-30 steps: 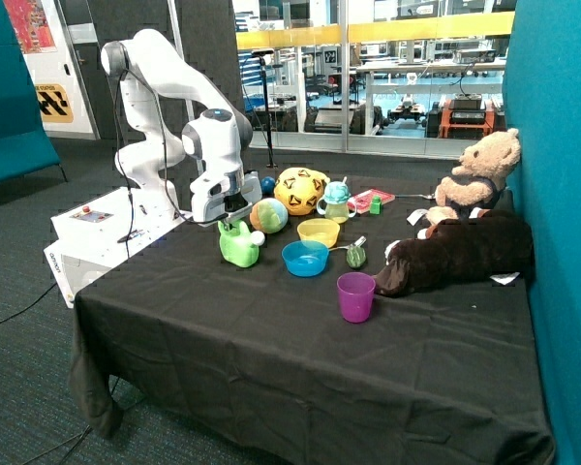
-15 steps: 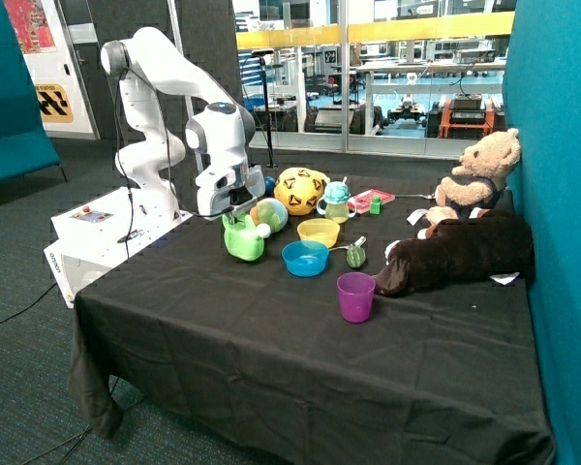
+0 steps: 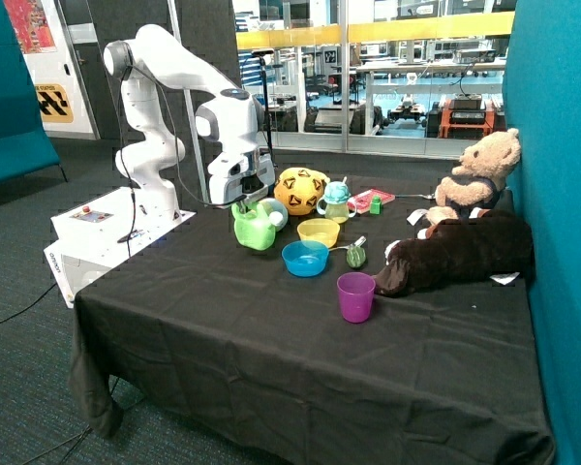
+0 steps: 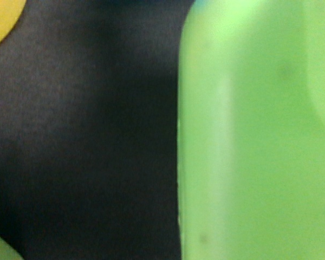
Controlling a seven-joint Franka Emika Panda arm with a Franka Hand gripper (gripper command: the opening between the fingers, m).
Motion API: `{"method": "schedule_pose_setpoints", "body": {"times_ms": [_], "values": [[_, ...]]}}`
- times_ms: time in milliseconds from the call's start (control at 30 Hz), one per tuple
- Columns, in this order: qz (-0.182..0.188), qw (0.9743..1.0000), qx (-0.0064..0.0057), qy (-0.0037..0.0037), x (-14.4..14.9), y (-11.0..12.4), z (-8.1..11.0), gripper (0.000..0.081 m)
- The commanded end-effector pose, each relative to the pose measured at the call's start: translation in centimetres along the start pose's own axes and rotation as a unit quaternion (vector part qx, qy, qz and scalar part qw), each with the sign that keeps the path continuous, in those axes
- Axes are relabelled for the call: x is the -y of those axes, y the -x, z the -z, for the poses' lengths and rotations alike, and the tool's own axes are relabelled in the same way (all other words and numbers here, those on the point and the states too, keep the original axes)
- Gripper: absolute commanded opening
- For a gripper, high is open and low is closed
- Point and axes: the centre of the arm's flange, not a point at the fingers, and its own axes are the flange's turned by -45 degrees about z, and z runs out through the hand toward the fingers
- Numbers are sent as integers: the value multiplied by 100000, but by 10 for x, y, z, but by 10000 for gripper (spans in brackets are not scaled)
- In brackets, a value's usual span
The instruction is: Sort the balls from left to right in order of size
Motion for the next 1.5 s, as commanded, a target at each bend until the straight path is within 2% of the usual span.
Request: {"method": "schedule_pose_setpoints", "body": {"times_ms": [0,500,733,1200,1467], "values": [[-656,99997,322,-112,-4,-19,11,0],[-1781,99984,323,-109,-22,-36,23,0],[-2608,99965,324,-106,-31,-55,24,0],[-3403,99942,325,-103,-43,-77,28,0],[-3584,99935,325,-103,-54,-93,38,0]]}}
